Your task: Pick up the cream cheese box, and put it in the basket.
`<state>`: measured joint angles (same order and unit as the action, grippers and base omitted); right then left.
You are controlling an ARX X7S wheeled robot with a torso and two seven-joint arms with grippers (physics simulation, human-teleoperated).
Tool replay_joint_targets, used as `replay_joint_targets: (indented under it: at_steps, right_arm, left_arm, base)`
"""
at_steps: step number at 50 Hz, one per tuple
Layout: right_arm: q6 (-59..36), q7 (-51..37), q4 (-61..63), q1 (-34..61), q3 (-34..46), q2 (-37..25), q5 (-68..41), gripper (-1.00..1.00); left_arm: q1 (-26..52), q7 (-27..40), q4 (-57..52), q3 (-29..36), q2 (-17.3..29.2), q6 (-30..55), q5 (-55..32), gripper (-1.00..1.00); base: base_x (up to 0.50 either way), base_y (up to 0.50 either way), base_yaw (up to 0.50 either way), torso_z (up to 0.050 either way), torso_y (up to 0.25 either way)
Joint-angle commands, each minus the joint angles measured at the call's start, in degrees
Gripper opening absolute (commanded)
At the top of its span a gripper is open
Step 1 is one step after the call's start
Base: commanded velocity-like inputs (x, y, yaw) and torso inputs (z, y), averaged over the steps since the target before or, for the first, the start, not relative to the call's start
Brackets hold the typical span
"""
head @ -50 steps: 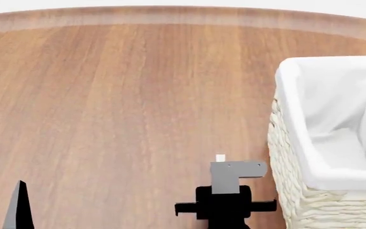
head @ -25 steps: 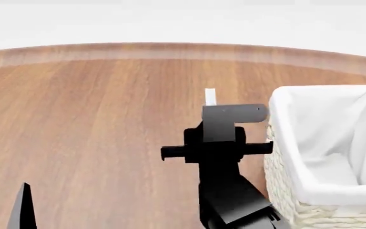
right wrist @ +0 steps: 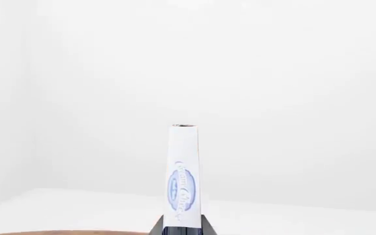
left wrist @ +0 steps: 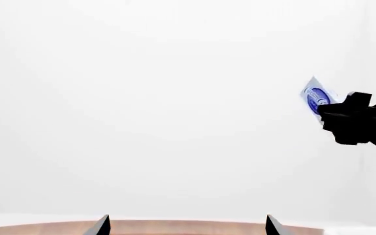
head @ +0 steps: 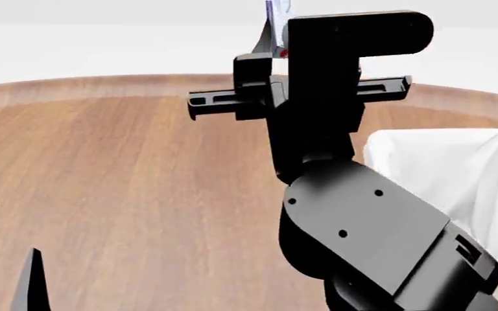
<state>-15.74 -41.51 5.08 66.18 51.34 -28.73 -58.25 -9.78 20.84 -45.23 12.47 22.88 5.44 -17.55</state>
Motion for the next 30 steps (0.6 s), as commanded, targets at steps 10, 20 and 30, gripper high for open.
replay_joint_targets:
  at_steps: [10, 20, 30]
  right_arm:
    - [-4.33, 4.82, -0.04, 6.02, -5.86, -15.11, -1.44, -1.00]
    - [-6.11, 15.90, -19.65, 9.73, -5.53, -15.40, -0.81, -1.00]
    - [-16.88, 29.63, -47.41, 21.85, 0.82, -6.43, 3.49, -1.00]
  left_arm:
    - [0.13, 1.13, -0.67, -0.93, 0.11, 0.09, -1.51, 1.00]
    - [0.91, 1.64, -0.17, -1.03, 0.17, 0.66, -1.55, 1.00]
    - [1.38, 2.34, -0.47, -2.42, 0.68, 0.95, -2.57, 1.00]
  base:
    - [0.00, 0.00, 0.00, 0.000, 0.000]
    - [0.00, 0.00, 0.00, 0.000, 0.000]
    - [0.00, 0.00, 0.00, 0.000, 0.000]
